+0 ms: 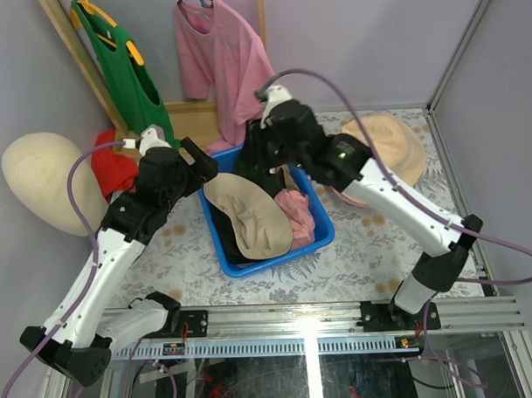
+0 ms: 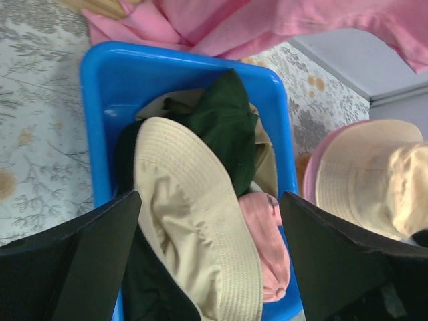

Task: Stack the hats
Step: Stack the hat on the hat, then pick up the hat from the bin.

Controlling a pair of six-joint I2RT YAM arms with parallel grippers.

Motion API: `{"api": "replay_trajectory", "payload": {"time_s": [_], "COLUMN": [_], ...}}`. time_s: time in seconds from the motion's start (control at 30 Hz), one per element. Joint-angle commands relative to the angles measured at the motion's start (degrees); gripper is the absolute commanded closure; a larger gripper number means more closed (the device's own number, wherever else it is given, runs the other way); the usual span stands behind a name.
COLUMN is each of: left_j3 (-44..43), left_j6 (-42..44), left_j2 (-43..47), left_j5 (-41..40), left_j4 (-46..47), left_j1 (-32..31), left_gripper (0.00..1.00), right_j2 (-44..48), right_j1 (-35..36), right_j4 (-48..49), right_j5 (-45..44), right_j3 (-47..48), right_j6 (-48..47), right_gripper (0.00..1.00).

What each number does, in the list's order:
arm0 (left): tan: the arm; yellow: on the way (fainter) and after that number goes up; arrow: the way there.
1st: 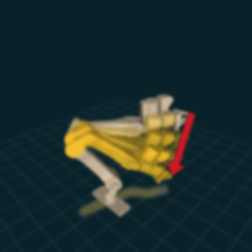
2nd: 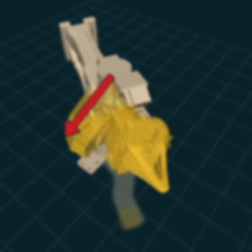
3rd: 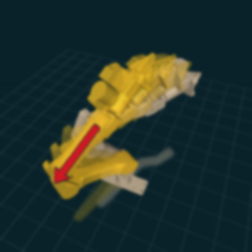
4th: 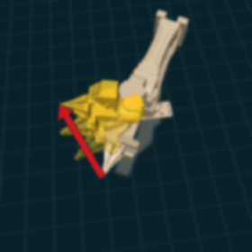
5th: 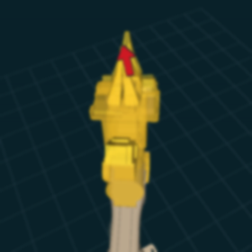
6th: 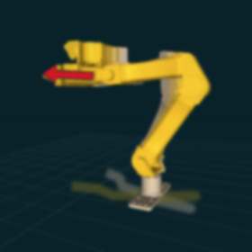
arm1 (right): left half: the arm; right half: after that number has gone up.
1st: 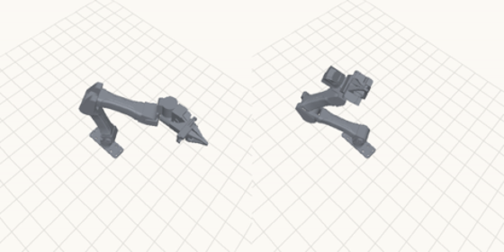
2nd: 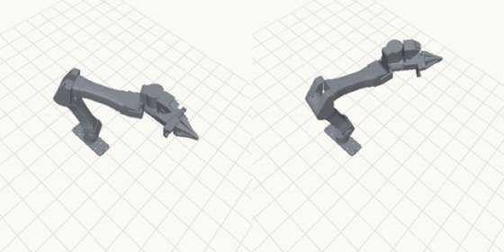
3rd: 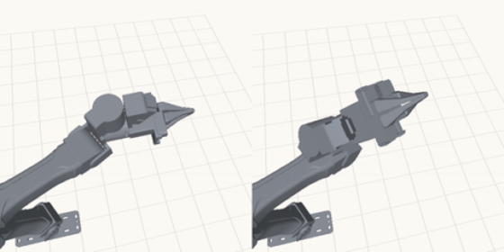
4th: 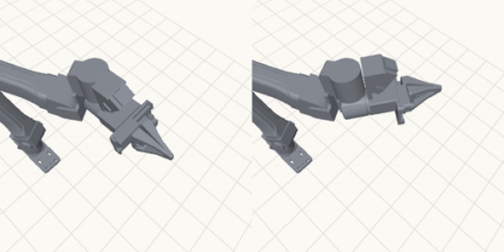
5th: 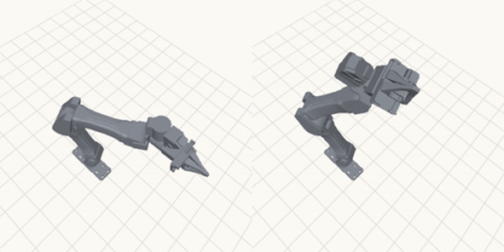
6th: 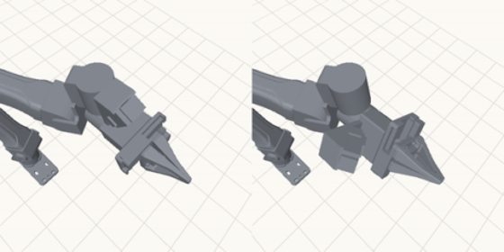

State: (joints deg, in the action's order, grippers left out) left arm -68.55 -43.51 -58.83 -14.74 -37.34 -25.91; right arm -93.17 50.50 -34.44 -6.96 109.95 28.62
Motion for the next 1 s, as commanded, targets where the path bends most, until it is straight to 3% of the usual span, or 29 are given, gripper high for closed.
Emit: {"api": "replay_trajectory", "payload": {"time_s": [0.0,0.33,0.97], "left_j3": [2.54,9.02,11.78], "left_j6": [-1.74,-7.73,-8.44], "left_j2": [3.64,9.85,11.44], "left_j5": [-2.37,-5.12,-3.68], "left_j4": [-2.81,-3.56,-2.80], "left_j1": [2.95,7.27,9.38], "left_gripper": [0.16,0.16,0.15], "right_j2": [-1.68,-9.31,-14.62], "right_j1": [6.02,15.50,16.32], "right_j4": [-2.32,-6.45,-6.23], "right_j5": [-6.62,-7.82,-7.95], "right_j3": [3.70,3.32,-2.98], "right_j6": [-2.84,-1.29,1.00], "right_gripper": [0.56,0.53,0.51]}}
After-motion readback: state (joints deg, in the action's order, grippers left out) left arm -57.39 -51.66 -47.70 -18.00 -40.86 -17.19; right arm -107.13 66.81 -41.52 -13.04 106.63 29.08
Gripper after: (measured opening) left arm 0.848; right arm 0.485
